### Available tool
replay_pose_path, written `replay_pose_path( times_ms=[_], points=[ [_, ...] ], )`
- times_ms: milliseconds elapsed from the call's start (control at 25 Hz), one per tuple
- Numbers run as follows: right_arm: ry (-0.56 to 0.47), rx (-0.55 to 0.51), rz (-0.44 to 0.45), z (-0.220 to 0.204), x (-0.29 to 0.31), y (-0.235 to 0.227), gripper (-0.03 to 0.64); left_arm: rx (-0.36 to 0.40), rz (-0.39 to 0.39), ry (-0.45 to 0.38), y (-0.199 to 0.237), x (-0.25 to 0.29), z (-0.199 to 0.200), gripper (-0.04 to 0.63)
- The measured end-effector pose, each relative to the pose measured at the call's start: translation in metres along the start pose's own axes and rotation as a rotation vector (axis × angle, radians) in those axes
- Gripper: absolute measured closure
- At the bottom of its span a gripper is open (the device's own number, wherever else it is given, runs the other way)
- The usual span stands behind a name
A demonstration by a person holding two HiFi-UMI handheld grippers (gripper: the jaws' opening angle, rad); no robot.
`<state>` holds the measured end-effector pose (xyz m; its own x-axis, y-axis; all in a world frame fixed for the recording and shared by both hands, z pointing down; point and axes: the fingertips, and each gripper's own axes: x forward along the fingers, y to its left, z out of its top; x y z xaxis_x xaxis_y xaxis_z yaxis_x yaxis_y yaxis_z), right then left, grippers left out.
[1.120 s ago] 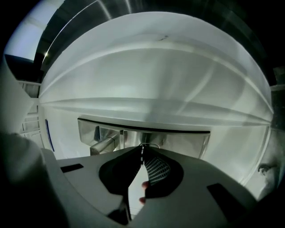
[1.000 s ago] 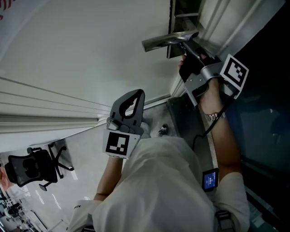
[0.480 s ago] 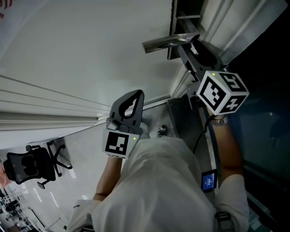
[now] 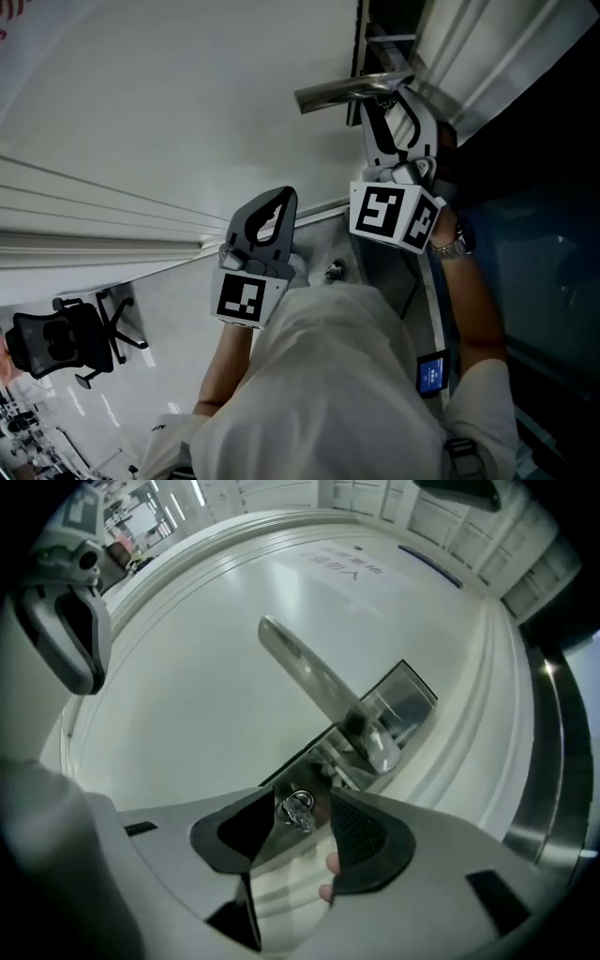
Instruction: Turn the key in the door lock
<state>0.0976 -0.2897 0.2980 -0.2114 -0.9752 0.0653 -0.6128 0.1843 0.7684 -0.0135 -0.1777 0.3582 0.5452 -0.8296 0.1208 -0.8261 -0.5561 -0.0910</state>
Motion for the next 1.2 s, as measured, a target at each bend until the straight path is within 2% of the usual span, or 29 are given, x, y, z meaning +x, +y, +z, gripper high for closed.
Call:
replay_pose_path(
  times_ms=[120,240,320,440,560,640,720,800,880,1200],
  points=[
    [0.001,-0.044,-0.003,-0.002,0.003,0.003,0.433,0.004,0.004,0.006,-0.001,0.000,-0.002,0.591],
    [0.002,-0.007,0.001,-0.002,0.002,0.002,0.442,0.008,-0.005,0.007,-0.003,0.002,-0.002,0.591],
    [0.005,0.016,-0.008,-0.003,0.002,0.000,0.499,0.006,-0.010,-0.001,-0.002,0.004,0.000,0.591],
    [0.003,0.040,-0.011,-0.003,0.004,0.001,0.524,0.003,-0.008,-0.010,0.000,0.006,0.001,0.590],
    [-0.003,0.102,-0.010,-0.002,0.004,-0.001,0.551,-0.007,-0.002,-0.011,0.001,0.005,0.001,0.591],
    [-0.007,0.162,-0.011,-0.002,0.005,-0.004,0.599,-0.009,0.004,-0.003,0.003,0.004,0.000,0.591],
    [-0.017,0.235,-0.002,-0.002,0.006,-0.005,0.601,-0.009,0.010,0.003,0.005,0.002,-0.001,0.591],
    [-0.028,0.339,0.019,-0.002,0.006,-0.006,0.601,-0.007,0.016,0.008,0.007,0.001,-0.002,0.591],
    [-0.033,0.485,0.048,-0.004,0.007,-0.009,0.603,-0.001,0.016,0.009,0.008,0.002,-0.002,0.591],
    [-0.041,1.180,0.206,-0.016,0.008,-0.018,0.601,0.008,0.010,0.006,0.005,0.004,-0.001,0.591]
  ],
)
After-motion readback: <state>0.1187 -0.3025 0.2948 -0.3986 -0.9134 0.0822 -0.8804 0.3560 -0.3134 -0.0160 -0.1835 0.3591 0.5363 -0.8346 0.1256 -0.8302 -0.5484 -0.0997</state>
